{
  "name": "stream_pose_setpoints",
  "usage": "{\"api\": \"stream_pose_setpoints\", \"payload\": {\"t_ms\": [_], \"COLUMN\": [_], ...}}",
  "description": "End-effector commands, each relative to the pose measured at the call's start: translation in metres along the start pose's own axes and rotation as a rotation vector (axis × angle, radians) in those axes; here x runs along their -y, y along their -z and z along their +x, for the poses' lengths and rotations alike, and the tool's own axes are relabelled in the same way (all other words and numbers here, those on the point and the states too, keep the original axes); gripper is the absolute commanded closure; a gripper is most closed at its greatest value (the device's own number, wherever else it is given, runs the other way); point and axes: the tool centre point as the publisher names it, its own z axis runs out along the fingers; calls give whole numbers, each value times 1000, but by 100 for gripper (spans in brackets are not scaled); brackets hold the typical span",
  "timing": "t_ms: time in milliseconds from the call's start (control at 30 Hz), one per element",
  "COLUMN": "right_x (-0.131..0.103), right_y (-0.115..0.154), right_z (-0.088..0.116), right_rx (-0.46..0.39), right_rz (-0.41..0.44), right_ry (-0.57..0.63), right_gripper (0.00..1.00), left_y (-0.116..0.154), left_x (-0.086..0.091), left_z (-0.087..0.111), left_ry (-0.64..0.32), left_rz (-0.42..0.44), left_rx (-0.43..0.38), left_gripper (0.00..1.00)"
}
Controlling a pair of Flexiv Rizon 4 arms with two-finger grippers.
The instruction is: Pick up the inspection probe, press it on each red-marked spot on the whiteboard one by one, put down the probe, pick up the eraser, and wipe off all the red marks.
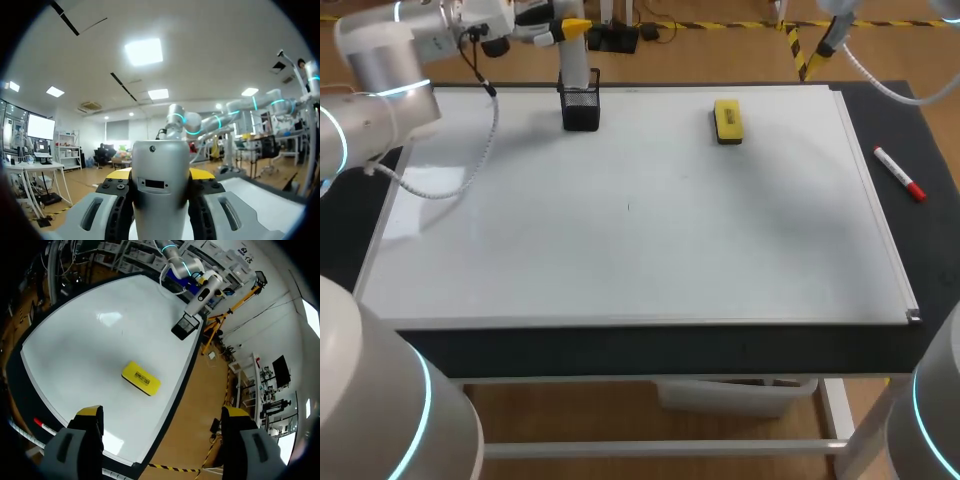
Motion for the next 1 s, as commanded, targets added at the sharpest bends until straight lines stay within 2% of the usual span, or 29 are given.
{"api": "stream_pose_setpoints", "payload": {"t_ms": [33, 1000], "right_x": [0, 0], "right_y": [1, 1], "right_z": [0, 0], "right_rx": [-5, -5], "right_rz": [3, 3], "right_ry": [2, 2], "right_gripper": [0, 0], "left_y": [-2, 0], "left_x": [-7, -32], "left_z": [-12, -34], "left_ry": [-2, 9], "left_rz": [12, 27], "left_rx": [-73, -52], "left_gripper": [100, 100]}}
